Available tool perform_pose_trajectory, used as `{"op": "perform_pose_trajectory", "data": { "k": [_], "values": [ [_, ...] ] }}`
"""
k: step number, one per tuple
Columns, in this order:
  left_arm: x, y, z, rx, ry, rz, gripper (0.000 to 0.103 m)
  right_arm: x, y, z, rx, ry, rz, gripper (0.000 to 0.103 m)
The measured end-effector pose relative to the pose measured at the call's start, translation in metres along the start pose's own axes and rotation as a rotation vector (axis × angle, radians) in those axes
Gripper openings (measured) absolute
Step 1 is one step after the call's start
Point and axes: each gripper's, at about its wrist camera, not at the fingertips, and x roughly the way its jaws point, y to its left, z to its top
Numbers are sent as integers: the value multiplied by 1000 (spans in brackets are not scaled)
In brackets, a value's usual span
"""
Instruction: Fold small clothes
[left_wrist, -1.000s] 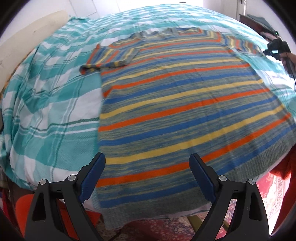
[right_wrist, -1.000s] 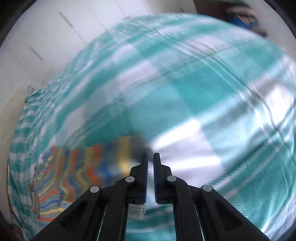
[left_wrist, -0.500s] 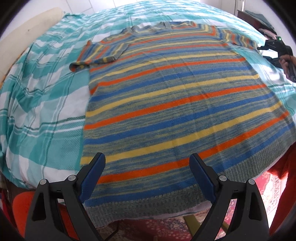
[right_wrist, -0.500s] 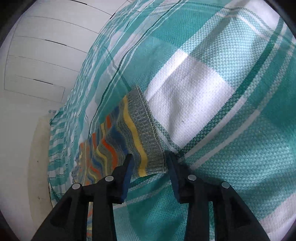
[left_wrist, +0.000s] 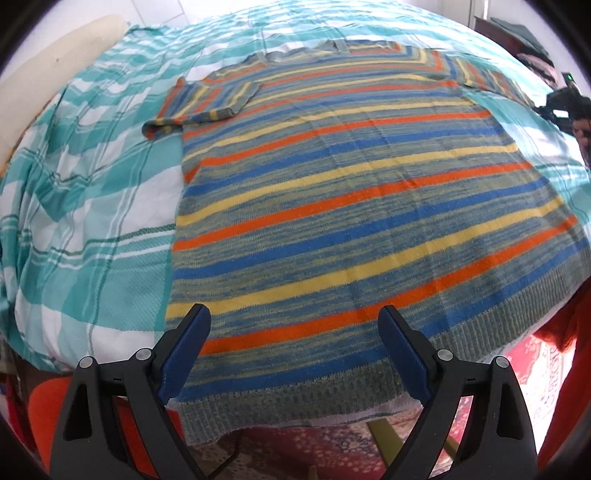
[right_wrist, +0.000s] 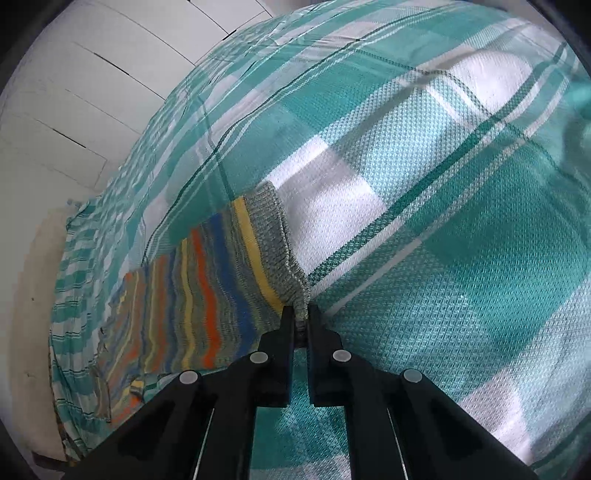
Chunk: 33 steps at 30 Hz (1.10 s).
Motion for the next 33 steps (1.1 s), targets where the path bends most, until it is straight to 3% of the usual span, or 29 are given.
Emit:
{"op": "perform_pose_trajectory", "data": {
  "k": [5, 7, 9, 12, 15, 19, 22, 25, 27, 30, 33],
  "values": [
    [-3, 1, -4, 12, 3, -1, 93, 8, 12, 4, -67, 13, -61, 8],
    [-7, 0, -5, 12, -6, -14, 93, -1, 19, 5, -103, 7, -85, 25],
    [-9, -2, -6, 19, -17, -24, 93, -18, 26, 0, -142, -25, -115, 52],
    [-10, -8, -6, 32, -23, -33, 93, -47, 44, -16, -226, -51, -121, 53],
    [-10, -13, -6, 44, -23, -43, 93, -57, 83, -54, -332, 37, 1, 52],
    [-13, -15, -5, 53, -33, -45, 93, -55, 162, -128, -518, 161, 201, 52],
    [-19, -9, -4, 44, -50, -30, 93, -41, 205, -190, -630, 244, 277, 52],
    [-24, 7, -2, 24, -55, -23, 93, -14, 212, -243, -676, 351, 255, 52],
    [-28, 22, 6, 18, -64, -30, 93, 3, 200, -263, -670, 401, 183, 51],
    [-39, 58, 48, 29, -145, 6, 93, -9, 185, -274, -662, 347, 170, 50],
    [-43, 91, 101, -14, -219, 21, 95, -18, 172, -272, -577, 321, 160, 50]
  ]
}}
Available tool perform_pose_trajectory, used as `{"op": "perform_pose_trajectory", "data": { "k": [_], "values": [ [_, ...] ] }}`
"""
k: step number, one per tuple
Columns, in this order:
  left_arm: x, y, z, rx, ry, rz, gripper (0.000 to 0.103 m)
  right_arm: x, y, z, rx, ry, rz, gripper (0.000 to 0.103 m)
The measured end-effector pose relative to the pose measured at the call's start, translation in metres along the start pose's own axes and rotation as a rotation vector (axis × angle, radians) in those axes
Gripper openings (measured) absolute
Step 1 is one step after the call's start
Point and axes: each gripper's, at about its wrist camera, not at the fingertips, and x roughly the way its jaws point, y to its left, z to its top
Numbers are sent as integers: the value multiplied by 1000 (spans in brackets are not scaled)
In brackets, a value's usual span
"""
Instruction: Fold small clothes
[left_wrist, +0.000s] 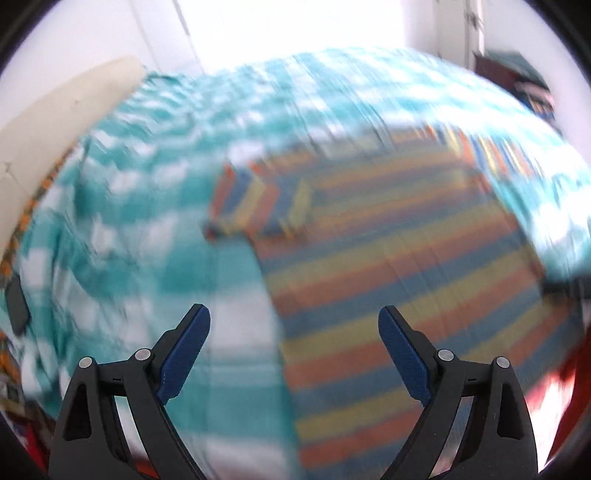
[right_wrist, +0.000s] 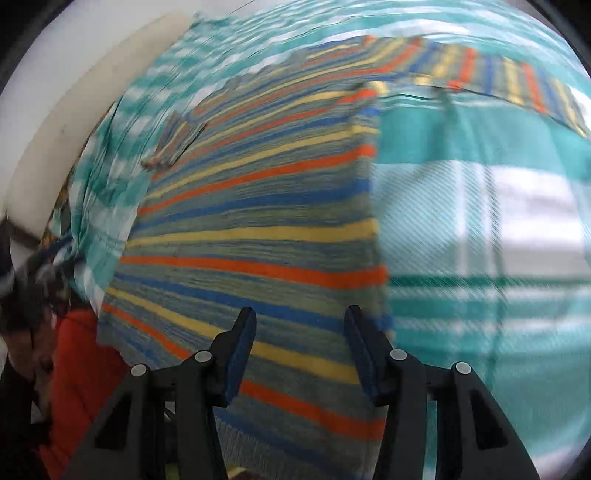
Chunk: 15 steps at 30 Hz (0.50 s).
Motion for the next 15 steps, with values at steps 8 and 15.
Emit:
{"op": "perform_pose_trajectory", "data": {
  "k": [8, 15],
  "values": [
    [126, -17, 74, 216, 86, -22, 82, 2, 5, -1, 37, -35, -23, 57],
    [194, -35, 54, 405, 207, 29, 83, 3, -1, -3, 65, -57, -1, 59]
  ]
}}
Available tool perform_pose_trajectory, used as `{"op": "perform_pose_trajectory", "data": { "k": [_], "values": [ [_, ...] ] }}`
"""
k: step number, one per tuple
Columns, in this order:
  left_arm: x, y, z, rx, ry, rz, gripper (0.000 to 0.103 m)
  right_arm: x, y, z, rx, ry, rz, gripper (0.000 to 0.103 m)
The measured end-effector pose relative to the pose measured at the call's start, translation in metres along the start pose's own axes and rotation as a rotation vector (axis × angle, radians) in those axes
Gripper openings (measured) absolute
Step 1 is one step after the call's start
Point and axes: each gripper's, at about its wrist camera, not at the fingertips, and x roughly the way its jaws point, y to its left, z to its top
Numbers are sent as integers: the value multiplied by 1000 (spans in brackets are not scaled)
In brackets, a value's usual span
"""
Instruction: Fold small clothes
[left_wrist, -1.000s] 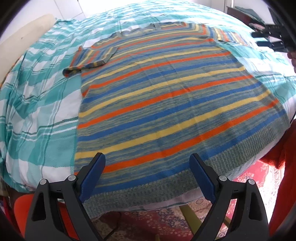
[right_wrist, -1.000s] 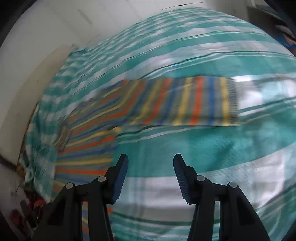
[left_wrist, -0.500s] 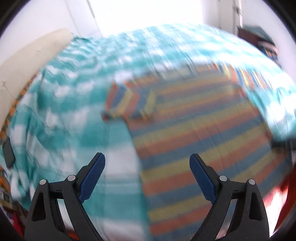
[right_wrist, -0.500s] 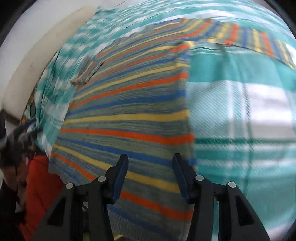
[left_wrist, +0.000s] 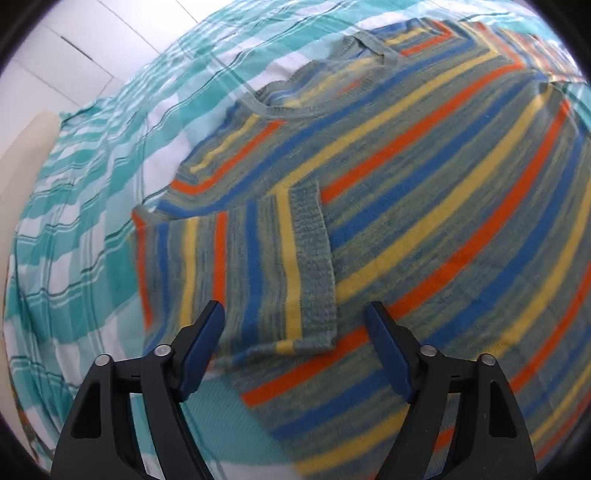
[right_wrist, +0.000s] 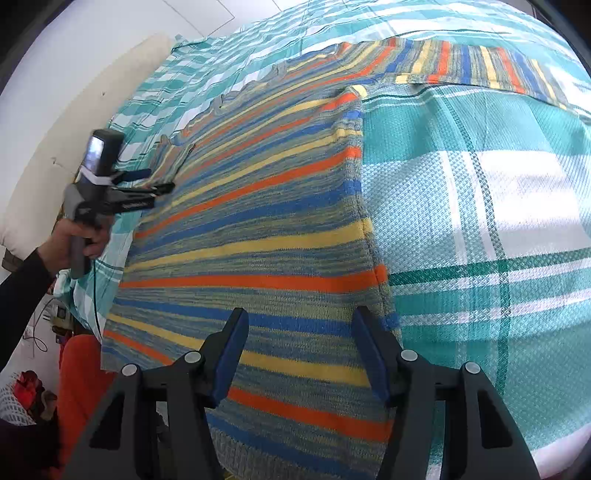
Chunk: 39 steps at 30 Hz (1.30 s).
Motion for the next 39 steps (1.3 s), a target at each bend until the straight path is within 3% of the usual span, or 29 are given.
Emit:
{"op": "perform_pose_trajectory", "data": {
  "k": [1, 3, 4, 5, 7, 9, 10, 12, 14, 16, 19, 23, 33, 36, 37, 38, 39],
  "values": [
    [2, 3, 2, -21, 6, -15, 81, 0, 0, 0, 0, -1, -1, 59],
    [6, 11, 5, -74, 32, -69, 42, 1, 1, 0, -4, -4, -7, 59],
    [10, 16, 6, -106, 69, -89, 6, 2, 2, 0, -6, -5, -11, 59],
    [10, 23, 6, -135, 78, -91, 3, 2, 2, 0, -7, -7, -12, 61],
    [-4, 51, 3, -252, 37, -133, 3, 3, 3, 0, -9, -7, -13, 62],
    [-25, 107, -11, -481, -30, -216, 3, 4, 4, 1, -14, -4, -19, 63],
    [-37, 148, -30, -650, -78, -269, 3, 3, 5, 1, -15, -5, -21, 63],
    [-47, 205, -68, -889, -134, -316, 3, 3, 4, 0, -14, -9, -19, 63],
    [-44, 253, -118, -1105, -150, -325, 3, 3, 3, -1, -10, -14, -19, 63],
    [-31, 278, -158, -1227, -106, -272, 3, 4, 4, 0, -7, -14, -22, 63],
    [-13, 286, -193, -1304, -46, -246, 3, 5, 5, 0, -15, -10, -29, 64],
    [-15, 276, -216, -1365, -57, -257, 3, 7, 8, 0, -32, -7, -44, 67],
    [25, 267, -236, -1429, 93, -177, 3, 12, 18, -2, -82, -11, -86, 73],
    [23, 263, -234, -1419, 140, -134, 10, 11, 18, -2, -83, -13, -87, 73],
    [17, 261, -233, -1406, 155, -115, 24, 10, 18, -1, -75, -10, -86, 73],
    [10, 259, -232, -1390, 156, -109, 47, 9, 17, -1, -67, -7, -83, 73],
    [0, 257, -231, -1373, 148, -101, 57, 6, 17, 1, -52, -2, -75, 73]
  ]
}}
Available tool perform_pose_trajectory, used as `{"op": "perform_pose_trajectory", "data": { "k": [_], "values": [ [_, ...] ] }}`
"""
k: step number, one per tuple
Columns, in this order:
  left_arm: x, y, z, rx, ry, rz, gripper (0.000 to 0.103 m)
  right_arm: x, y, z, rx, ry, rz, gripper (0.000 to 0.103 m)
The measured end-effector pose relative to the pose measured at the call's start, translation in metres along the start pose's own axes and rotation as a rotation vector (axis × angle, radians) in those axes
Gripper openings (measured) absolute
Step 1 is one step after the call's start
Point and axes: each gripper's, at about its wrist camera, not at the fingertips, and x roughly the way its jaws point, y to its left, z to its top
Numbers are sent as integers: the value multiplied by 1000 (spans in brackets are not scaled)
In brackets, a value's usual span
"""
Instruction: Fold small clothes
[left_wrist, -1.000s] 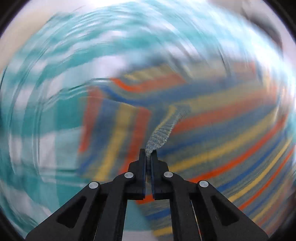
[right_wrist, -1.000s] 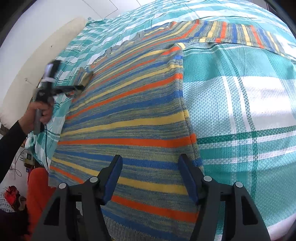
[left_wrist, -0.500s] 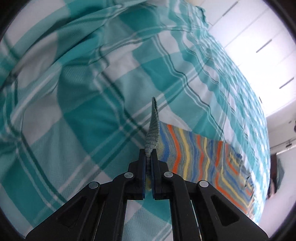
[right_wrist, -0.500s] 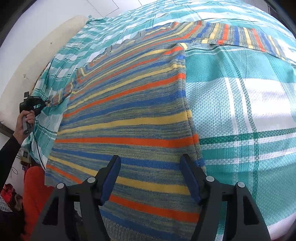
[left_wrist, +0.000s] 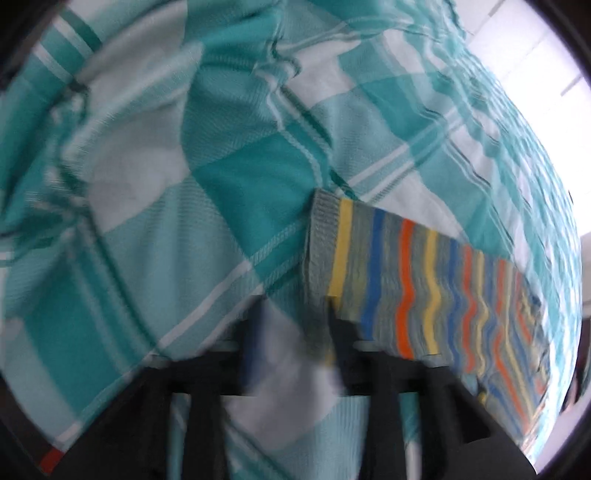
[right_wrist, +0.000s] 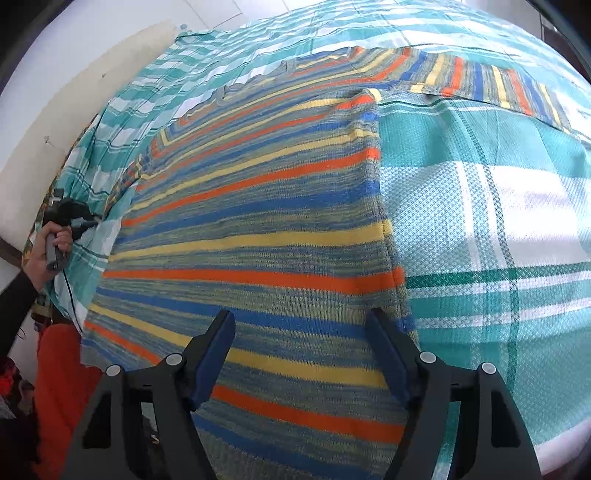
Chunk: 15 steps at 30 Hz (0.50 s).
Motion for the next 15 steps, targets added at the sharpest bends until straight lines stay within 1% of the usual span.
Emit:
{"op": "perform_pose_trajectory", "data": {
  "k": [1, 2, 3, 5, 6, 8, 9, 11, 12, 13, 15],
  "values": [
    [-15, -1, -6, 24, -34, 7, 70, -3, -1, 1, 13, 3, 7, 73],
    [-30, -2, -14, 52, -74, 8, 74, -9, -1, 0, 27, 2, 14, 73],
    [-48, -3, -25, 92, -104, -3, 75, -15, -2, 0, 37, -5, 18, 73],
    [-68, -5, -46, 143, -112, -33, 78, -32, -1, -2, 31, -33, 12, 73],
    [-78, -7, -60, 169, -105, -57, 78, -40, 1, -4, 14, -42, 6, 73],
    [-94, -18, -96, 236, -69, -128, 80, -50, 7, -9, -19, -37, 5, 73],
    [-101, -26, -120, 284, -45, -177, 80, -53, 10, -12, -40, -26, 9, 73],
    [-106, -44, -156, 376, -13, -238, 82, -56, 16, -19, -80, -8, 11, 73],
    [-106, -54, -179, 433, 6, -261, 82, -55, 19, -23, -104, 6, 6, 73],
    [-105, -65, -211, 511, 31, -276, 82, -54, 21, -28, -119, 19, 2, 73],
    [-95, -77, -253, 606, 66, -266, 82, -51, 21, -37, -133, 45, 4, 72]
  ]
}}
